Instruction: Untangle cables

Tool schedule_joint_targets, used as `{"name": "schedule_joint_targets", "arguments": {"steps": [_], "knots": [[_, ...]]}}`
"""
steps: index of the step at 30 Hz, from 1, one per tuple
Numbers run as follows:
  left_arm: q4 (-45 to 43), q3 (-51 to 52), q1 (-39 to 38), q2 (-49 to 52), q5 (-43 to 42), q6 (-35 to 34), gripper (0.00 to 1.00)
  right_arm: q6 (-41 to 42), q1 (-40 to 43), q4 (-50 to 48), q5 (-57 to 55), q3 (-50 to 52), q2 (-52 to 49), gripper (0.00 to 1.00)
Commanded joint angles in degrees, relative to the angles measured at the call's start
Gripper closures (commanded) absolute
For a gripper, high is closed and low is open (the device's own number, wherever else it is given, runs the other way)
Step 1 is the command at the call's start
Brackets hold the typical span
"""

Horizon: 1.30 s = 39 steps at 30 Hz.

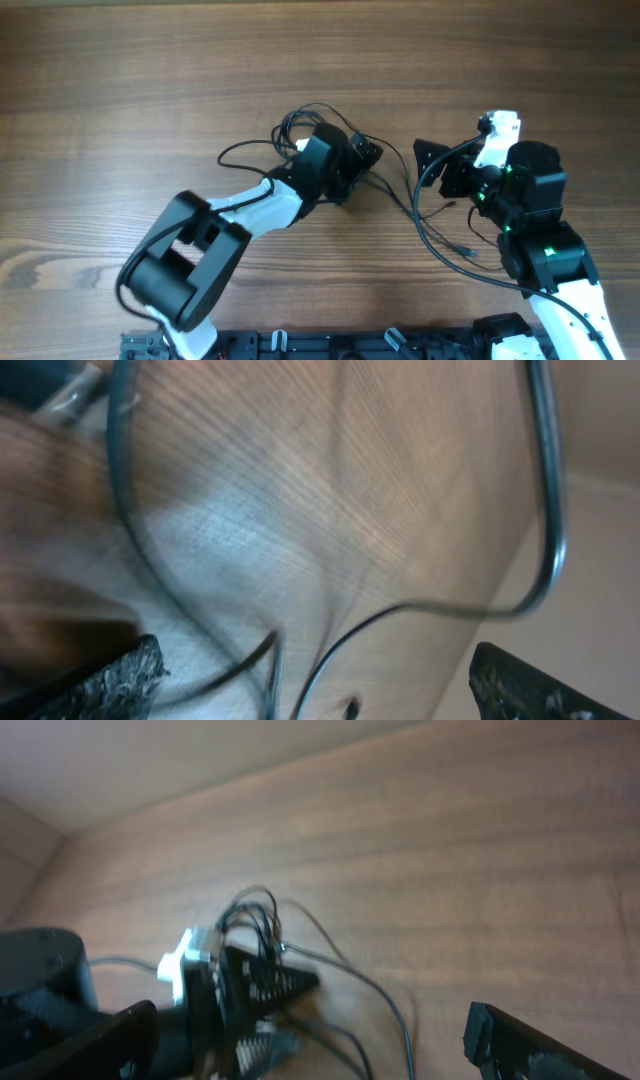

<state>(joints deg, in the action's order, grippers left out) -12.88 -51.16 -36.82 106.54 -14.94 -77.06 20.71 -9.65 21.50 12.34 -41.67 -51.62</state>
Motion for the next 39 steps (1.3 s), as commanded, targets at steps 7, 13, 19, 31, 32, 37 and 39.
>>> {"name": "schedule_joint_targets", "arguments": {"steps": [7, 13, 19, 31, 32, 37, 39], "knots": [[-15.6, -0.4, -0.3, 8.7, 10.2, -7.3, 0.0, 0.2, 0.2, 2.0, -3.2, 0.0, 0.5, 0.0], [-18.4, -0.4, 0.2, 8.8, 16.6, -4.4, 0.0, -1.0, 0.2, 2.0, -3.1, 0.0, -2.1, 0.0], [-21.2, -0.4, -0.1, 11.8, 16.5, -4.4, 0.09, -1.0, 0.2, 2.0, 1.4, 0.0, -4.4, 0.0], [-28.1, -0.6, 3.7, 10.7, -6.8, 10.3, 0.96, -1.1, 0.2, 1.9, 2.4, 0.0, -5.5, 0.0], [-28.0, -0.6, 4.6, 9.4, -11.7, 12.8, 0.96, -1.2, 0.2, 2.1, 2.4, 0.0, -5.3, 0.0], [-19.3, -0.6, 8.8, -0.7, -36.4, 22.7, 0.96, 0.3, 0.6, 2.1, 2.3, 0.0, -4.2, 0.0], [-11.5, -0.6, 10.0, -4.9, -39.9, 25.3, 0.96, 3.3, 2.0, 2.2, 2.4, 0.0, -4.5, 0.0]]}}
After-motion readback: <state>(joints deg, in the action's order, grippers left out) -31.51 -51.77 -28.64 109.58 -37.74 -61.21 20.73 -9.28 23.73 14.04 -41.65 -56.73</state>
